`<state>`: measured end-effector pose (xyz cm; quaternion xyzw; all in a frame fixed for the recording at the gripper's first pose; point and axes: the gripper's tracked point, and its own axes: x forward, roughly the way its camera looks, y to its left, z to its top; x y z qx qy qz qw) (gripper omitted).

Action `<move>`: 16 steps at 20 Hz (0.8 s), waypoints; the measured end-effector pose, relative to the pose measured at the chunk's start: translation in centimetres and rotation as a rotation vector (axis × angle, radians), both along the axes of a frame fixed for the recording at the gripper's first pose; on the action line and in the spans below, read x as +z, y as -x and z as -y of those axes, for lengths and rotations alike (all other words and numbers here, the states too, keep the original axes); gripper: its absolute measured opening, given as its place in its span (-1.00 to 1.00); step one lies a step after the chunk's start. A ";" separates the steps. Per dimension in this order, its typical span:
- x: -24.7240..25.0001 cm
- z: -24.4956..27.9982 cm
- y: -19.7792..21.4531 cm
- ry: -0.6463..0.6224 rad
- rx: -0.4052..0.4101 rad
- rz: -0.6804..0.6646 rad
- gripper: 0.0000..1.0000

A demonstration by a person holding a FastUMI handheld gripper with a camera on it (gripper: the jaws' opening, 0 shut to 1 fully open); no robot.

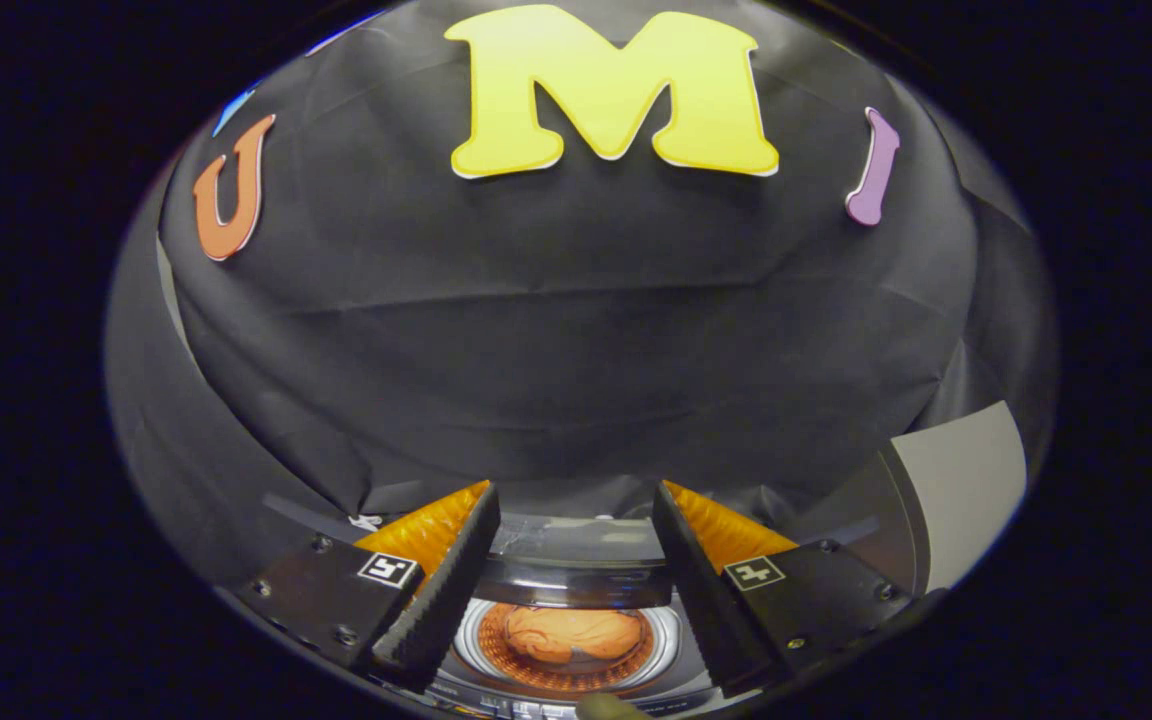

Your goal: Put the clothes into the washing machine and then close the washing machine lid.

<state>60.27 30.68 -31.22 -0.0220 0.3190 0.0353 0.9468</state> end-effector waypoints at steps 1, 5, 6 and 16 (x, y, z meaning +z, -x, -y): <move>0.0 0.1 0.3 0.004 -0.002 0.005 0.93; -0.1 0.1 1.1 -0.006 -0.002 0.010 0.93; -0.3 0.3 1.4 -0.008 0.000 0.009 0.93; -0.5 0.4 1.3 0.002 0.026 0.008 0.93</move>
